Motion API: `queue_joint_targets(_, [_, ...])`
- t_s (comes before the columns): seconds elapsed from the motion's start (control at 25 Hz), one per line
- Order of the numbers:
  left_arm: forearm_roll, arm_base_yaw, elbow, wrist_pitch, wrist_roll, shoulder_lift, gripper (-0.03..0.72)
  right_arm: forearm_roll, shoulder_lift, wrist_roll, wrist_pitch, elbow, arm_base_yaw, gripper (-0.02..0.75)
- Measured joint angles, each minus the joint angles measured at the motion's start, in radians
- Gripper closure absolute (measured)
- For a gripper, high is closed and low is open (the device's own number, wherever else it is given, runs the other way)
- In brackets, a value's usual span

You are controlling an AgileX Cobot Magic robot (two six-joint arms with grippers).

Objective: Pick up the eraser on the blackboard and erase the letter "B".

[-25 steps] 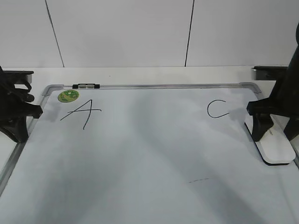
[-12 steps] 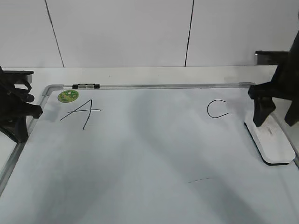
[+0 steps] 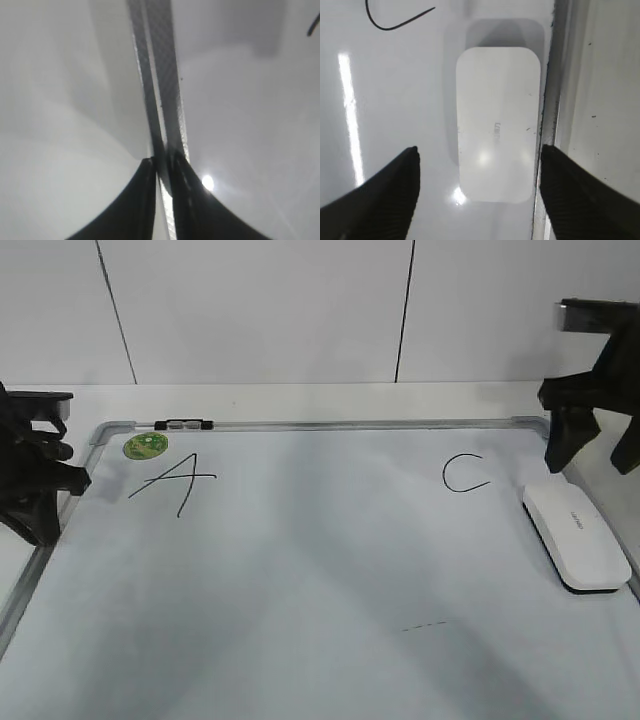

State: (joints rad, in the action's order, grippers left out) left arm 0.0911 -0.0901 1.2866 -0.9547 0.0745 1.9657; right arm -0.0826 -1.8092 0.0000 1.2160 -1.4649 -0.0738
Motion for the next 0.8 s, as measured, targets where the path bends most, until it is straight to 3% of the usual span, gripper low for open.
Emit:
queue_joint_targets(0.28, [-0.002,0.0,0.059,-0.071,0.016,0.002,0.45,-0.008,0.065,0.0,0.003,0.0,0.0,0.147])
queue_joint_targets(0.56, [-0.002,0.0,0.169,-0.217,0.016,0.002,0.433,-0.015,0.125,0.0,0.007,0.0,0.0,0.148])
queue_joint_targets(0.8, [0.006,0.0,0.178,-0.244,0.01,-0.012,0.432,-0.054,0.237,0.0,0.008,0.039,0.0,0.148])
